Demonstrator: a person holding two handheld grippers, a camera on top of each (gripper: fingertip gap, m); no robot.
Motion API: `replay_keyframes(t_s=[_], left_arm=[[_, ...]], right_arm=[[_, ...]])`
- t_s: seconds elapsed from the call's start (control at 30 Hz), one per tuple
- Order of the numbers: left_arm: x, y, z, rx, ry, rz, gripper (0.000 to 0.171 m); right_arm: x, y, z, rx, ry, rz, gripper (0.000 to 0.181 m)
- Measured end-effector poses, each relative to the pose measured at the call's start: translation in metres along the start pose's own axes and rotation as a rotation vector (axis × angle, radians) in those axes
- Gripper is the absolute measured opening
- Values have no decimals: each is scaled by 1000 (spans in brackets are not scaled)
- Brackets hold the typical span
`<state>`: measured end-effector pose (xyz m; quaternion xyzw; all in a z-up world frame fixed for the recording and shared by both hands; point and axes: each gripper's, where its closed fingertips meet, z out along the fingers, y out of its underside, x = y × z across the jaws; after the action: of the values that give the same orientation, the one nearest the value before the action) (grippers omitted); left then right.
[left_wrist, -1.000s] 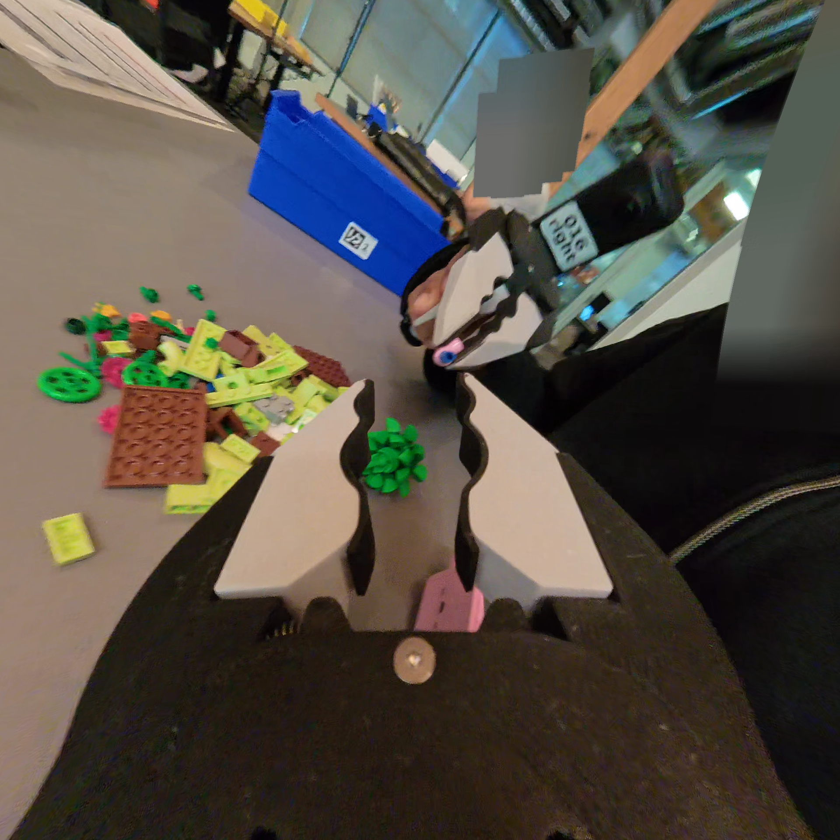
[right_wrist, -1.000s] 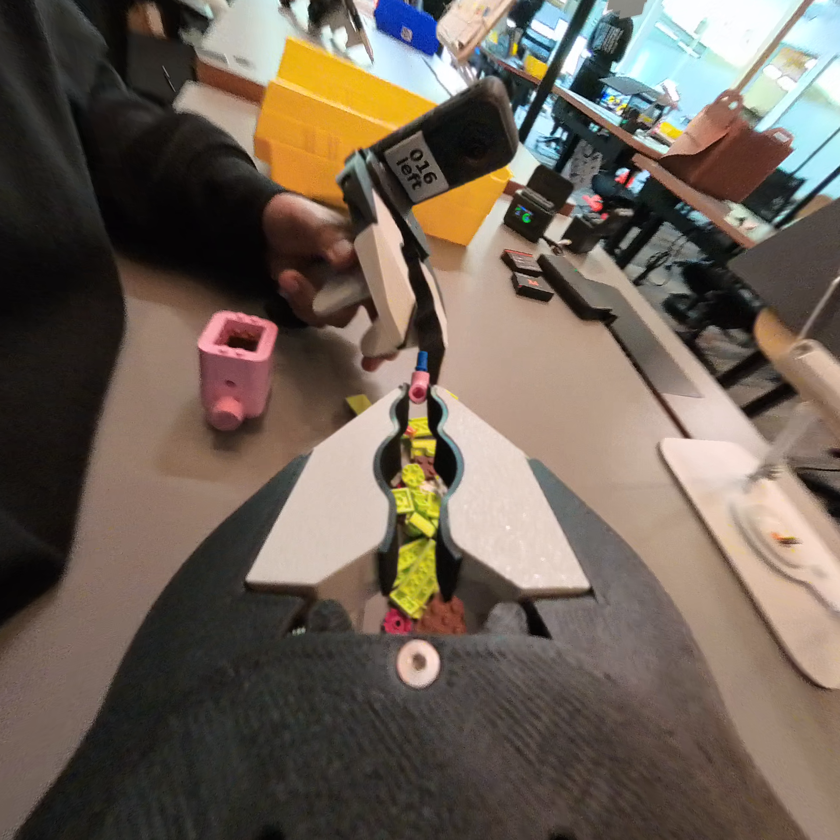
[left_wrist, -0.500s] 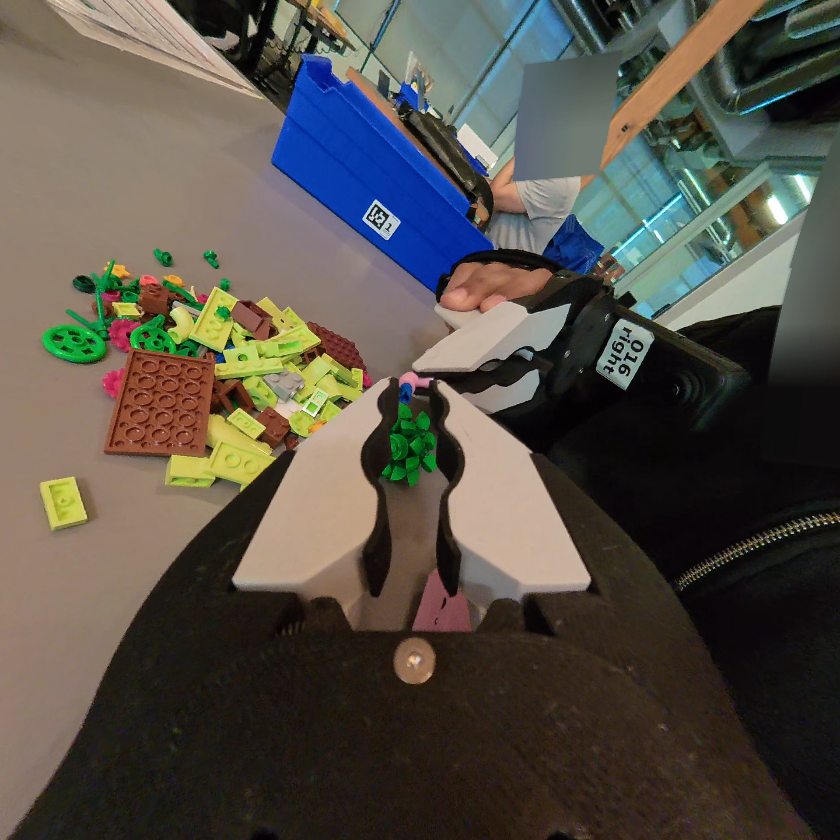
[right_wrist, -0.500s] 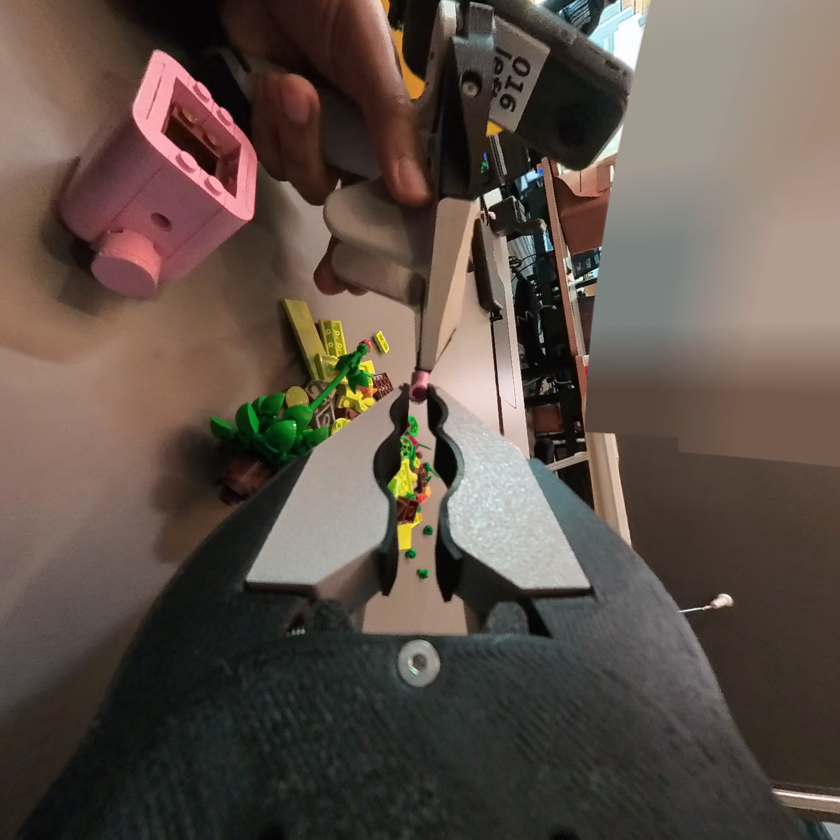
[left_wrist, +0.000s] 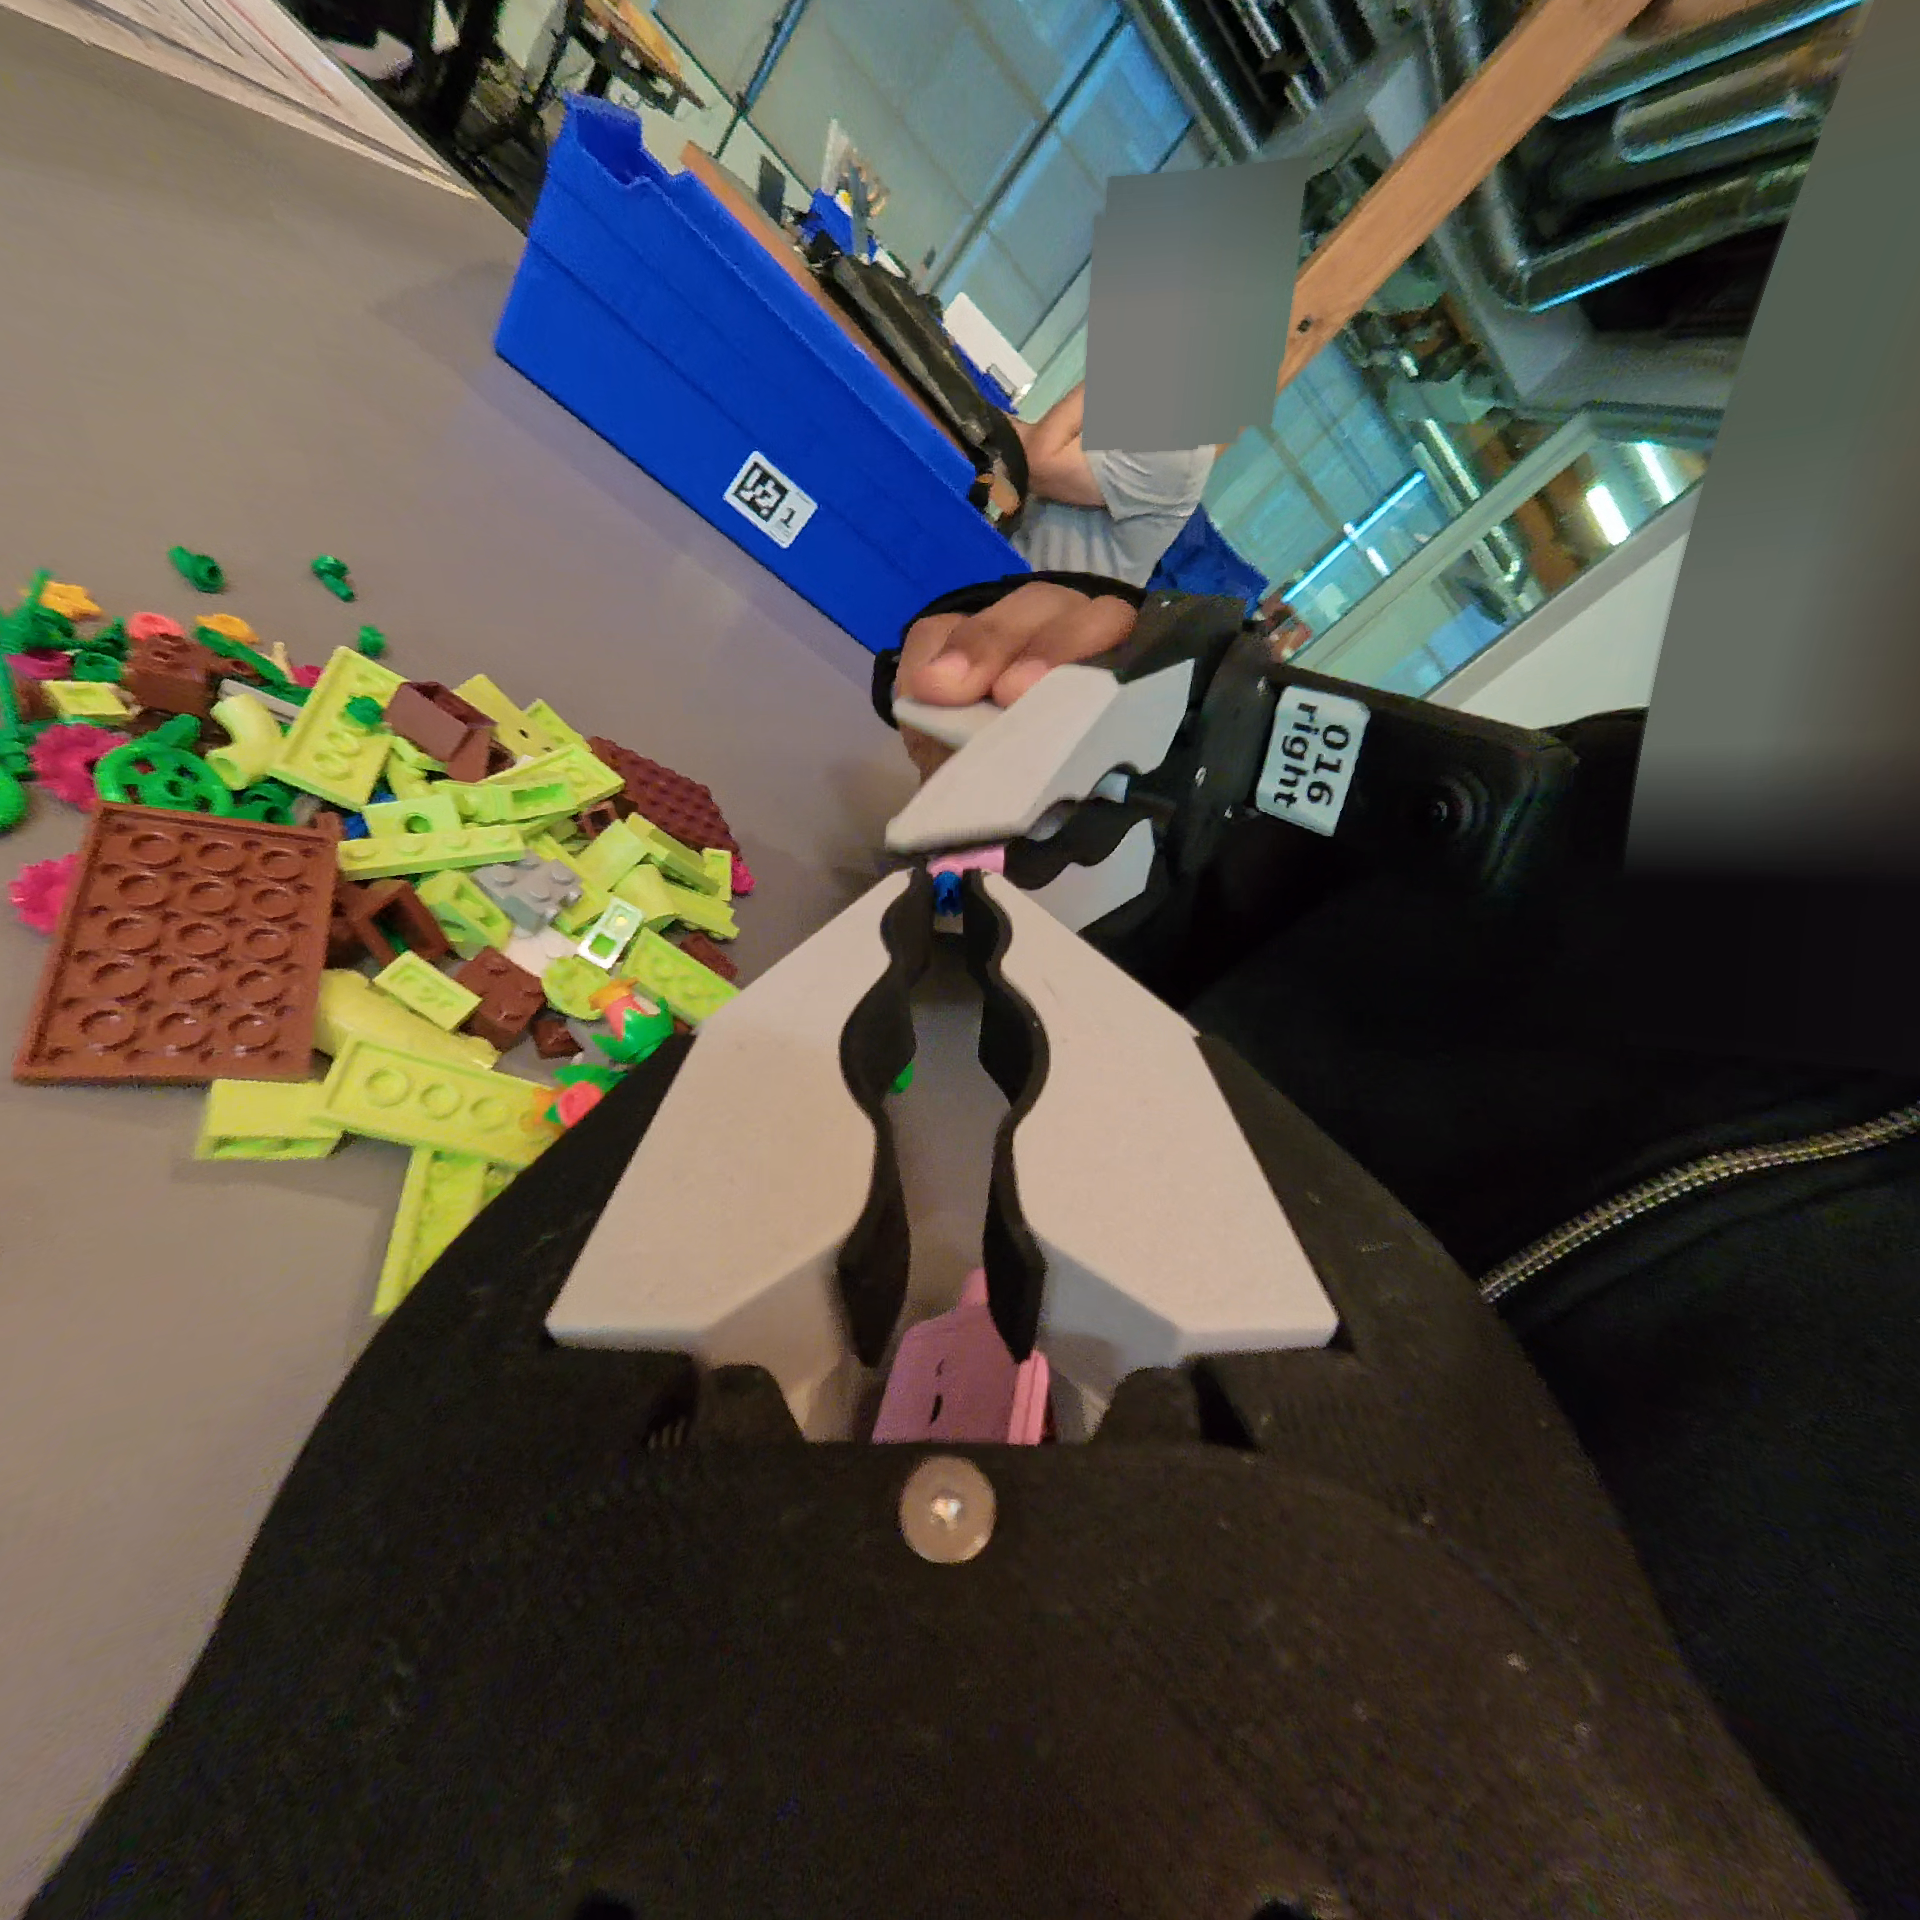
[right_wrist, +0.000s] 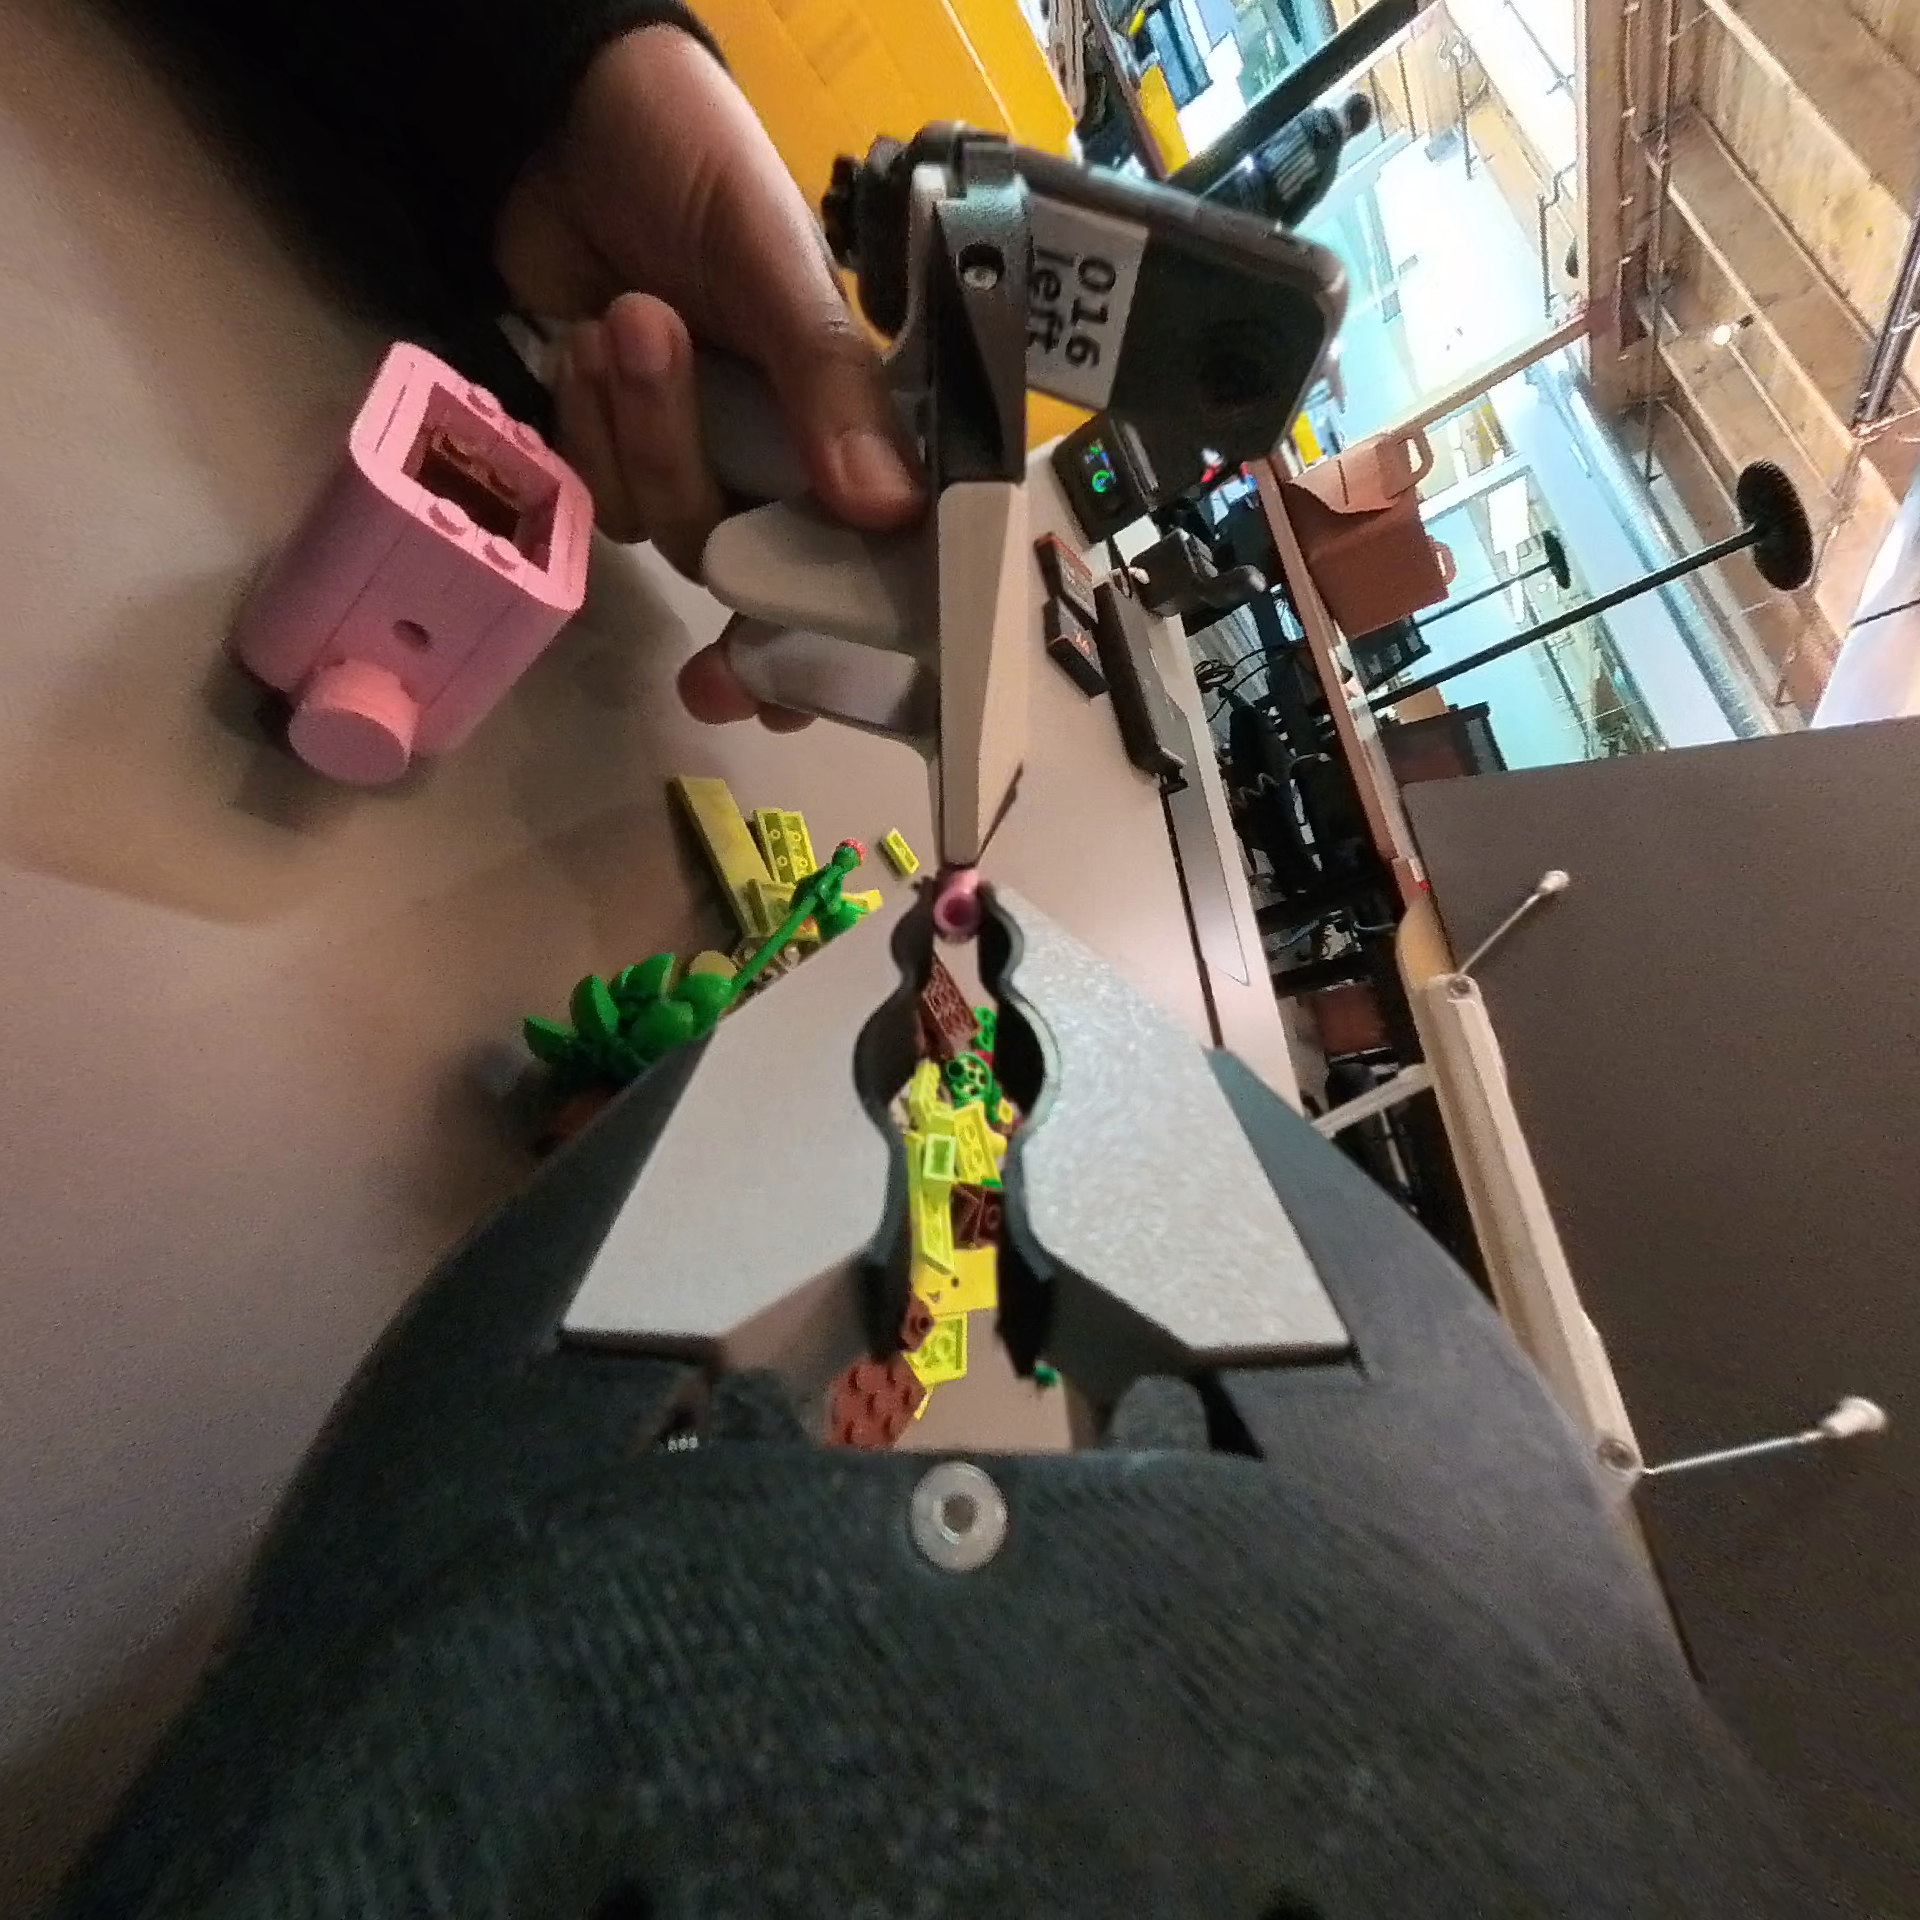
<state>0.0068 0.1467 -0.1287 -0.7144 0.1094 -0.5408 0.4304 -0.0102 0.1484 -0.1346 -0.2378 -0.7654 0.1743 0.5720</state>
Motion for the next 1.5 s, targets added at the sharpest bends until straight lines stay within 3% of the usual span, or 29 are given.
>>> replay_keyframes(t_s=[0.27,0.43,0.5,0.57,0.63,0.8,0.9,1.17,1.5], left_arm=[[14,-4,-1,-6,69,-33,2],[6,-5,-6,-7,17,-46,2],[-21,-35,-46,153,-89,-64,1],[-43,-55,-80,245,-181,-46,1],[-50,-51,-78,195,-247,23,1],[-90,-15,-59,-152,-629,394,2],[-86,-17,-39,-175,-605,464,3],[-92,-16,-25,-193,-549,405,11],[-77,-22,-50,-133,-524,472,19]], right_arm=[[2,-11,-8,52,-124,212,5],[4,0,-9,-5,-111,194,5],[29,27,-23,-67,-23,230,6],[49,23,-35,57,-24,417,5],[59,29,-34,86,-18,542,5],[29,98,-7,-194,-129,845,6],[25,101,3,-185,-149,906,6],[18,94,23,-197,-208,889,14],[37,83,-2,-48,-126,944,19]])
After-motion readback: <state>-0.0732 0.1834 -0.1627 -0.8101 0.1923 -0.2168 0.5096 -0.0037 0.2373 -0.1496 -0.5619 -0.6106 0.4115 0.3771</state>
